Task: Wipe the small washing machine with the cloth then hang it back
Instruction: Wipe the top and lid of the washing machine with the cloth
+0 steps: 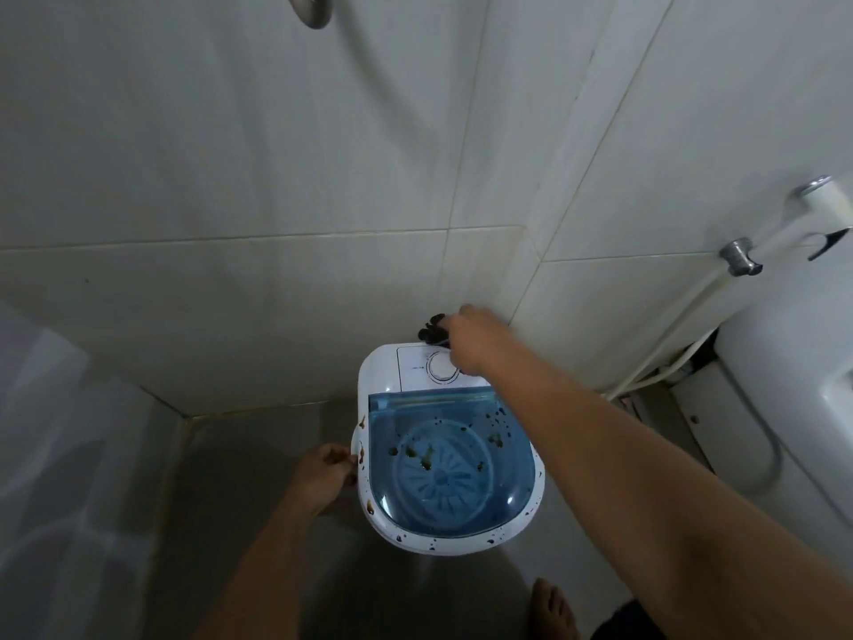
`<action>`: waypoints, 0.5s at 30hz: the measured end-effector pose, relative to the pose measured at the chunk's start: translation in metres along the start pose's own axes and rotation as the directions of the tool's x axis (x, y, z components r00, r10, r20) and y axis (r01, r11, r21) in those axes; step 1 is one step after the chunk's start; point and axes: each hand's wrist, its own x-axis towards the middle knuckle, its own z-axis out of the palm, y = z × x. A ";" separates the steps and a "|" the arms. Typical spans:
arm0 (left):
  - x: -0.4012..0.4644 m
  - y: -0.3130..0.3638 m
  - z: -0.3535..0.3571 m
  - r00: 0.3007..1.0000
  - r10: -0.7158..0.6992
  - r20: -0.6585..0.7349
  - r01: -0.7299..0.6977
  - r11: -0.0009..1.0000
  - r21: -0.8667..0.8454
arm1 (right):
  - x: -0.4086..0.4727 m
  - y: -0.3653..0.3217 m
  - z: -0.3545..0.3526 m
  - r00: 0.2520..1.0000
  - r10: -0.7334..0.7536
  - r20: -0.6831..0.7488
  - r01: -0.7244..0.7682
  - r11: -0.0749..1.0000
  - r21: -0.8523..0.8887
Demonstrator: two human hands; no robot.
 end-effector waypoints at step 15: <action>-0.008 0.003 0.003 0.999 -0.034 0.012 0.035 0.997 -0.063 | -0.058 0.042 0.058 0.939 0.288 -0.186 -0.251 0.947 0.200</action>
